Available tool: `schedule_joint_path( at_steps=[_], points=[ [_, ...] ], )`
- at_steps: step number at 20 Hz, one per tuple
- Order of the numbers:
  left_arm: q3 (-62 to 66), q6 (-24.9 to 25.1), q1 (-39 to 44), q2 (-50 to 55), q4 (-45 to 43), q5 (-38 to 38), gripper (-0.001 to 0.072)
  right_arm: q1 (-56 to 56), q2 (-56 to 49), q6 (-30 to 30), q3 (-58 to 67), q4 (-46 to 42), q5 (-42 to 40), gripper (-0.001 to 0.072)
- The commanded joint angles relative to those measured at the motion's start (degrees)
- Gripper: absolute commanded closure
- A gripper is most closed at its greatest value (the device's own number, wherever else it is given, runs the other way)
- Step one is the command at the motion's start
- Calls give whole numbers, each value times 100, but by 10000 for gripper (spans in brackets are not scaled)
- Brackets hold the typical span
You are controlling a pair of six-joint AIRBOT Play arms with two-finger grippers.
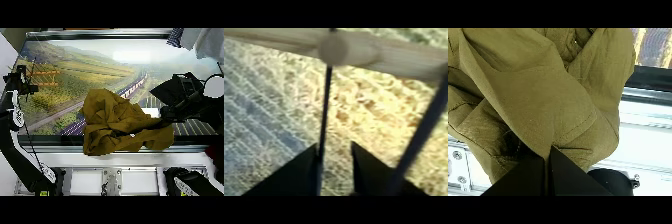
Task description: Fold the clothes and pants, and hang the long-sleeved shirts on hangers.
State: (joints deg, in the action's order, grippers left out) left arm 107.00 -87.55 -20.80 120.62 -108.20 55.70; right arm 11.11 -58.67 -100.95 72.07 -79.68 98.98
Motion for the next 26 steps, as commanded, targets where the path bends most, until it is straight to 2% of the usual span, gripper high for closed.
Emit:
schedule_joint_path(
  at_steps=[1, 3, 4, 10, 15, 20, 26],
  points=[
    [7, -42, 4, 4, 31, 46, 533, -2, -4, 0, -2, 2, 2, 698],
    [9, -59, 4, 4, 31, 79, 548, -2, -4, 0, -2, 2, 2, 698],
    [9, -50, 4, 4, 28, 98, 694, -2, -4, 0, -2, 2, 2, 698],
    [11, -55, 7, -50, 20, 179, 698, -2, -4, 0, -2, 2, 2, 698],
    [9, -35, 28, -610, 15, 262, 698, -2, -4, 0, -2, 2, 2, 698],
    [9, 262, 313, -1191, 26, 498, 698, -2, -4, 0, -2, 2, 2, 698],
    [7, 466, 699, -1377, 37, 898, 697, -2, -4, -2, -2, 2, 2, 698]
  ],
)
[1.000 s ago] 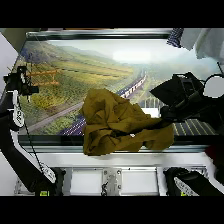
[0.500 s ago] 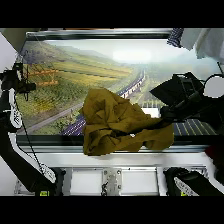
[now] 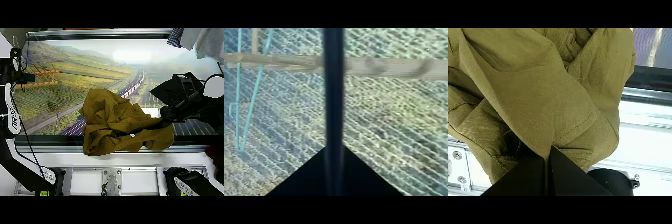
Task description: Fold the clothes and pants, and hang the long-sleeved shirts on hangers.
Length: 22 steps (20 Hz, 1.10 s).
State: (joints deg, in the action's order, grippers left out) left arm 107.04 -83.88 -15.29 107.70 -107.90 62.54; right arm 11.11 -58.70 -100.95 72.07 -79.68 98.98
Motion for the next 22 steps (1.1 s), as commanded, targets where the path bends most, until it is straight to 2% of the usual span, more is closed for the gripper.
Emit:
schedule_joint_path(
  at_steps=[1, 5, 6, 7, 9, 11, 13, 15, 18, 22],
  points=[
    [2, 98, 192, -85, 9, 254, 697, -2, -2, -2, -2, 2, 2, 698],
    [2, 101, 367, -120, 22, 273, 698, -2, -2, 0, -2, 2, 2, 698],
    [2, 249, 415, -192, 216, 280, 697, -2, -2, -2, -2, 2, 2, 698],
    [2, 608, 413, -297, 669, 275, 697, -2, -2, 0, -2, 2, 2, 698],
    [2, 1644, 413, -590, 2041, 330, 698, -2, -2, -2, -2, 2, 2, 698],
    [-17, 2767, 446, -970, 3060, 629, 698, -2, -2, -2, -2, 0, 2, 698],
    [-402, 4153, 577, -1537, 3679, 999, 699, -2, -2, 0, -2, 2, 0, 698],
    [-1102, 4948, 732, -2155, 4037, 1366, 699, -2, -2, -2, -2, 2, 2, 698],
    [-2317, 5259, 970, -3038, 4033, 1744, 698, -2, -2, 0, -2, 2, 2, 698],
    [-3268, 5257, 1231, -3797, 3755, 2046, 697, -2, -2, -2, -2, 2, 2, 698]
  ],
)
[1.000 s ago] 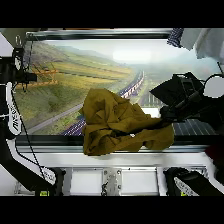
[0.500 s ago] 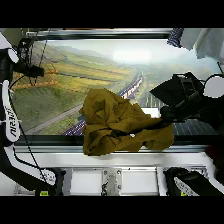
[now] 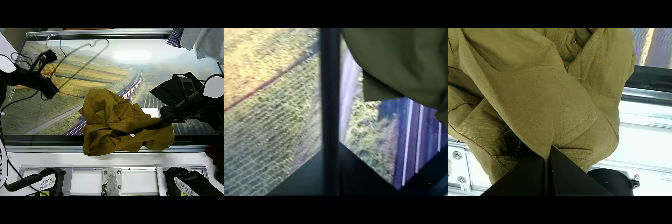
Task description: Fold the clothes and pants, and hang the long-sleeved shirts on hangers.
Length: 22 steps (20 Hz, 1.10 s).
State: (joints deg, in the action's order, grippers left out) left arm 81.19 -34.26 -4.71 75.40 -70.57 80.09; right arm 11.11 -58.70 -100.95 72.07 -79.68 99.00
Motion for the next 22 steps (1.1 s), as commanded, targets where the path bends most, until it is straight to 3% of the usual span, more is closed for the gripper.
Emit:
schedule_joint_path(
  at_steps=[1, 4, 5, 13, 17, 22],
  points=[
    [-887, 317, 227, -754, 11, 321, 697, -2, -2, 0, -2, 2, 0, 698],
    [-1609, 1508, 481, -1362, 7, 577, 698, -2, -2, 0, -2, 2, 0, 698],
    [-1847, 1657, 595, -1569, 7, 586, 698, -2, -2, -2, -2, 2, 2, 698],
    [-3285, 1681, 2081, -2664, 4, 459, 698, -2, -2, 0, -2, 2, -2, 698],
    [-3294, 1578, 2422, -2304, 11, -107, 698, -2, -2, -2, -2, 2, 0, 698],
    [-3016, 1537, 2479, -1429, 483, -223, 698, -2, -2, 0, -2, 2, 0, 698]
  ],
)
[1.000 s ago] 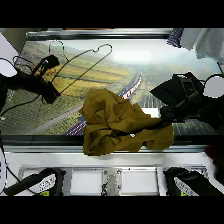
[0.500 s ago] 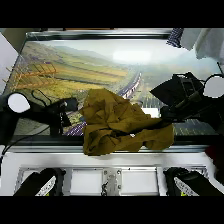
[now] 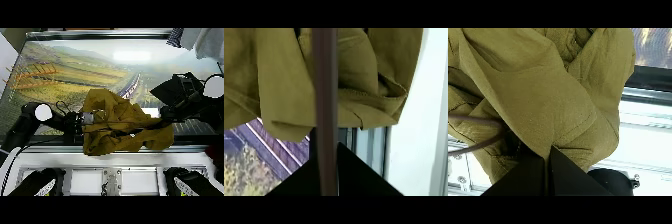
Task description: Fold the clothes and pants, and hang the long-sleeved shirts on hangers.
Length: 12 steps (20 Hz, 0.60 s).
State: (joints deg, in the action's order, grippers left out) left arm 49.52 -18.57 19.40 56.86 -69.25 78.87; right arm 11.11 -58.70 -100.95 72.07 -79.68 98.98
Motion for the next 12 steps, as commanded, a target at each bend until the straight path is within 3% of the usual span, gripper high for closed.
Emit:
schedule_joint_path(
  at_steps=[1, 12],
  points=[
    [256, -33, 68, 597, 516, -79, 698, -2, -2, -2, -2, 2, 2, 698],
    [511, 17, 577, 1231, 796, 90, 698, -9, -2, 105, 140, 144, -442, 698]
  ],
)
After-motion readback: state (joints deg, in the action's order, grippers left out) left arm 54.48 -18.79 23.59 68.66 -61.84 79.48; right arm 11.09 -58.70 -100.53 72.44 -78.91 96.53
